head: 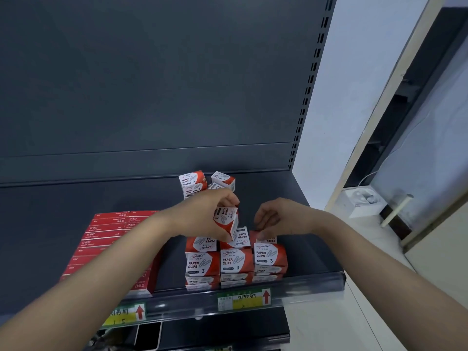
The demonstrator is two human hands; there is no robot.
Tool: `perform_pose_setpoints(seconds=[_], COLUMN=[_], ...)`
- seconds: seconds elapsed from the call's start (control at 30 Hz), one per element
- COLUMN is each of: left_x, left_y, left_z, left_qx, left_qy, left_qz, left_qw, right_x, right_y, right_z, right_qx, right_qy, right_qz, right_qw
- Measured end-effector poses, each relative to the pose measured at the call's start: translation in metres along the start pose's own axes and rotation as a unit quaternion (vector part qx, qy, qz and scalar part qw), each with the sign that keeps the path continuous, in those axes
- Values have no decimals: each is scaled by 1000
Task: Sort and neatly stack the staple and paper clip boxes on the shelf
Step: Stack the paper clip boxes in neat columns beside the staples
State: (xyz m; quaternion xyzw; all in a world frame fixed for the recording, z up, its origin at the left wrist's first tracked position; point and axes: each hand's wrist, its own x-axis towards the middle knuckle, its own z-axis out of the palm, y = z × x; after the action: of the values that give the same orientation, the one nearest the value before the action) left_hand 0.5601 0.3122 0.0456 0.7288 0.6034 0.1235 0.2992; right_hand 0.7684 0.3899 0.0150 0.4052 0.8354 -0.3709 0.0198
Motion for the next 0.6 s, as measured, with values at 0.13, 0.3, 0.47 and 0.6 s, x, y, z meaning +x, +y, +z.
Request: perform_pose_setpoints(seconds=[0.13, 0.3, 0.47, 0.6], left_x=[-1, -5, -2, 2], left_y=[-1, 11, 12, 19], left_z=[4, 13, 20, 8], left_qx=[9, 102, 105, 42], left_qy=[-13, 85, 100, 133], left_qz=[-12, -88, -91, -52], left_qw=[1000, 987, 985, 989], right_x=[0, 1, 0, -2], right_y=[10, 14, 3, -9], right_z=[4, 10, 7, 4], right_qx=[10, 25, 102, 249], right_qy=[-22, -25, 112, 118], right_qz=[-6, -5, -6, -12], right_qw=[1000, 999, 988, 961])
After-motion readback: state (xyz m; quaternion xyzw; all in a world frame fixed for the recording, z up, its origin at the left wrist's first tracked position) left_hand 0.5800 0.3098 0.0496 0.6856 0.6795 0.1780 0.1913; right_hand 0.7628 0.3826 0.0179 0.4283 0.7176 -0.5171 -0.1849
